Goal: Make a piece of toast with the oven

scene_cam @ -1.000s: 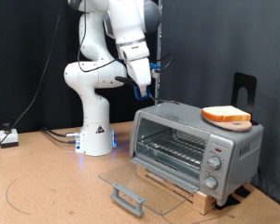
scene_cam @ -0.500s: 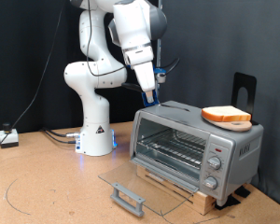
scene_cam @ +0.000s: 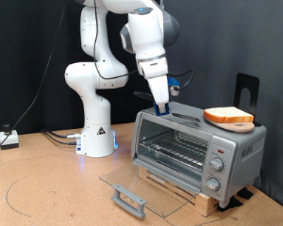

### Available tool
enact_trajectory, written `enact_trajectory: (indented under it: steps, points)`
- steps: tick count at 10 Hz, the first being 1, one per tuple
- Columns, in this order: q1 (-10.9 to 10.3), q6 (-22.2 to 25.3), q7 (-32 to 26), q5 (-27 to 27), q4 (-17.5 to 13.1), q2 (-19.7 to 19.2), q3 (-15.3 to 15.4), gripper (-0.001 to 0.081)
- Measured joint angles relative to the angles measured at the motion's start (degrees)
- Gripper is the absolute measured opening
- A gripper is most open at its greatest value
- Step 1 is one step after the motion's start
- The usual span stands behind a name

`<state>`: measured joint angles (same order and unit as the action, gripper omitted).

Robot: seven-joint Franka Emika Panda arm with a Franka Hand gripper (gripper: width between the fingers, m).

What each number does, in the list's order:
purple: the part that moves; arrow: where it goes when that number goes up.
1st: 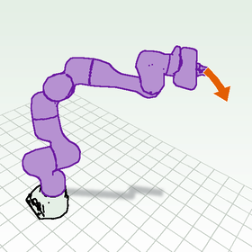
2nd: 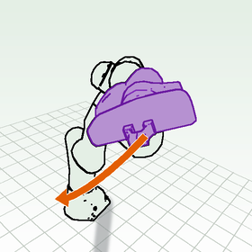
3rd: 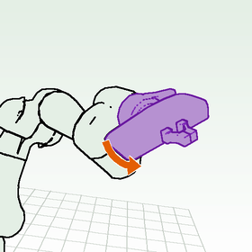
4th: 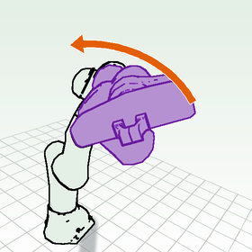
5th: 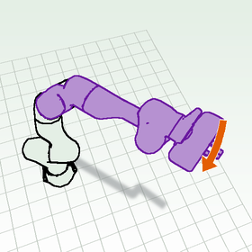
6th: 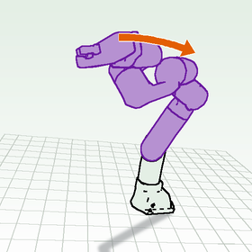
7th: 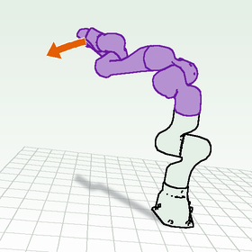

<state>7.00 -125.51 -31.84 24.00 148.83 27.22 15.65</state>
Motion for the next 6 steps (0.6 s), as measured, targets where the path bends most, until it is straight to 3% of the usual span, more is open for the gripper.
enact_trajectory:
  steps: [6]
  points:
    - [-0.98,1.82,0.95,4.45,-4.34,-2.29,1.75,0.0394]
